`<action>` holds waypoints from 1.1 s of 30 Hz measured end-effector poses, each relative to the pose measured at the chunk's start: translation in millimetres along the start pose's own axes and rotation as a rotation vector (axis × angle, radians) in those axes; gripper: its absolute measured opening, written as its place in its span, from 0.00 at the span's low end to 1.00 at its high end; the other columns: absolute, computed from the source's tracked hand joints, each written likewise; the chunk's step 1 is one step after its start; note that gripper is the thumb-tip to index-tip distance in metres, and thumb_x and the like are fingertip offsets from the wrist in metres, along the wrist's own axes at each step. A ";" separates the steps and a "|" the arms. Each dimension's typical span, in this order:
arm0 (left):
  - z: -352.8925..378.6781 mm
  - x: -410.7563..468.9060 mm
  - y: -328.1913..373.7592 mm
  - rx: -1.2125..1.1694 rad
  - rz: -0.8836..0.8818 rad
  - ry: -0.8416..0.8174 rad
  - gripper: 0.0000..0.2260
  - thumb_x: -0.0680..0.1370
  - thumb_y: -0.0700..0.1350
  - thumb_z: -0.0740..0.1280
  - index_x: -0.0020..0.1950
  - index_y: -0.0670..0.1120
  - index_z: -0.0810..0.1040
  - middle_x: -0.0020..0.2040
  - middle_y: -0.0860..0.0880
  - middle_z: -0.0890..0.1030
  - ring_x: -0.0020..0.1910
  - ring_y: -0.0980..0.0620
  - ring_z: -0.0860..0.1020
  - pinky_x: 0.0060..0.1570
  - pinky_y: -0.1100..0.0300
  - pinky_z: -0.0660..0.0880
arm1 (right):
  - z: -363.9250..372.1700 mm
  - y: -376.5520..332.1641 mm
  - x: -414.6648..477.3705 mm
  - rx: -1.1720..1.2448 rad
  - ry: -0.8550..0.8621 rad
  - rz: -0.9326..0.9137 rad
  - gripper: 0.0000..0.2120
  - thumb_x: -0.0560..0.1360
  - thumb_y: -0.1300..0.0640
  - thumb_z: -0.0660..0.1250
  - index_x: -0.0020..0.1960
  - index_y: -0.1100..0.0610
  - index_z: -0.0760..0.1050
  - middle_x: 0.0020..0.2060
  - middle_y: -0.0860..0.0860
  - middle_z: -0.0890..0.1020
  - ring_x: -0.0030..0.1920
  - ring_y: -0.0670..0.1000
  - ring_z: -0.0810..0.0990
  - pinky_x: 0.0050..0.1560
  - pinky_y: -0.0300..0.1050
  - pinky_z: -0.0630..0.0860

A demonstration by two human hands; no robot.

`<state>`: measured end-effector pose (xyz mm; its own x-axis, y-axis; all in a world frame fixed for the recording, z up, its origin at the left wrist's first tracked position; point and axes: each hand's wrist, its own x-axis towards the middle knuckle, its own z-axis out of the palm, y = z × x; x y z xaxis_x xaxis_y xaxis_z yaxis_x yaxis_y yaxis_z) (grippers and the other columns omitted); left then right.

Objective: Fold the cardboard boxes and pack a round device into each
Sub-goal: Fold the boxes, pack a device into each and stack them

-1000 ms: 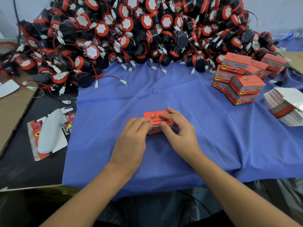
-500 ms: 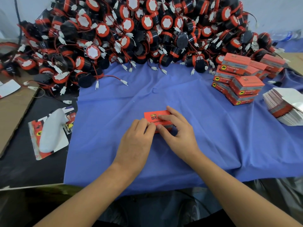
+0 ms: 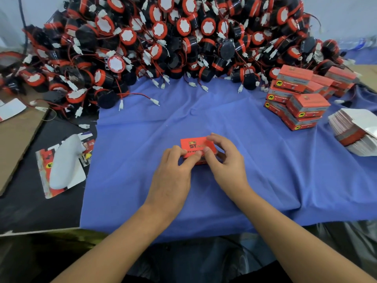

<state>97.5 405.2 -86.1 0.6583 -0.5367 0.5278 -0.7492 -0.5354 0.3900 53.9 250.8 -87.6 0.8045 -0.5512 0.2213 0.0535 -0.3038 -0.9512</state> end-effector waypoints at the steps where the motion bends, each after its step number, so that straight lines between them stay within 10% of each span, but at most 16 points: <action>1: 1.2 1.4 0.8 -0.069 -0.030 0.012 0.17 0.79 0.35 0.62 0.64 0.46 0.83 0.56 0.44 0.74 0.55 0.42 0.76 0.51 0.46 0.79 | 0.3 0.1 -0.1 0.000 0.006 0.006 0.13 0.80 0.60 0.69 0.65 0.54 0.78 0.62 0.45 0.81 0.61 0.34 0.78 0.54 0.27 0.74; 6: 3.9 8.4 7.2 -0.520 -0.389 0.103 0.21 0.80 0.33 0.67 0.67 0.57 0.78 0.60 0.50 0.74 0.55 0.61 0.80 0.58 0.64 0.78 | 2.7 -1.3 0.4 -0.026 0.125 0.078 0.09 0.78 0.54 0.73 0.57 0.53 0.77 0.54 0.49 0.82 0.53 0.40 0.81 0.50 0.31 0.76; 11: 12.2 29.1 15.4 -0.708 -0.570 0.112 0.12 0.79 0.33 0.69 0.60 0.45 0.80 0.53 0.56 0.83 0.51 0.66 0.81 0.55 0.67 0.79 | -0.7 -6.8 -2.0 -0.006 0.225 0.045 0.06 0.79 0.58 0.71 0.55 0.51 0.78 0.52 0.48 0.81 0.51 0.43 0.80 0.46 0.29 0.73; 17: 19.8 77.0 67.3 -0.870 -0.435 0.008 0.20 0.79 0.31 0.65 0.66 0.51 0.80 0.59 0.61 0.83 0.60 0.66 0.79 0.54 0.74 0.74 | -39.0 -25.3 8.7 0.007 0.376 0.015 0.24 0.80 0.62 0.68 0.74 0.50 0.72 0.58 0.46 0.69 0.57 0.38 0.74 0.60 0.31 0.71; 29: 95.8 192.8 179.6 -0.994 -0.188 -0.321 0.28 0.79 0.33 0.65 0.78 0.47 0.69 0.60 0.60 0.80 0.51 0.74 0.77 0.51 0.74 0.74 | -184.3 -35.4 106.2 -0.160 0.672 0.021 0.31 0.75 0.61 0.65 0.77 0.55 0.68 0.68 0.51 0.75 0.67 0.47 0.74 0.69 0.45 0.72; 33: 129.7 200.4 183.6 -1.021 -0.208 -0.465 0.31 0.79 0.30 0.63 0.81 0.45 0.63 0.67 0.57 0.78 0.52 0.76 0.76 0.58 0.67 0.77 | -200.4 -16.1 115.4 -0.219 0.595 0.031 0.27 0.73 0.64 0.66 0.71 0.51 0.72 0.62 0.36 0.80 0.63 0.37 0.77 0.66 0.40 0.74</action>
<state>101.4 114.7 -6.6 0.5811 -0.8028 0.1334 -0.1919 0.0241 0.9811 27.4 36.4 -3.7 0.3340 -0.8806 0.3360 -0.1375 -0.3982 -0.9069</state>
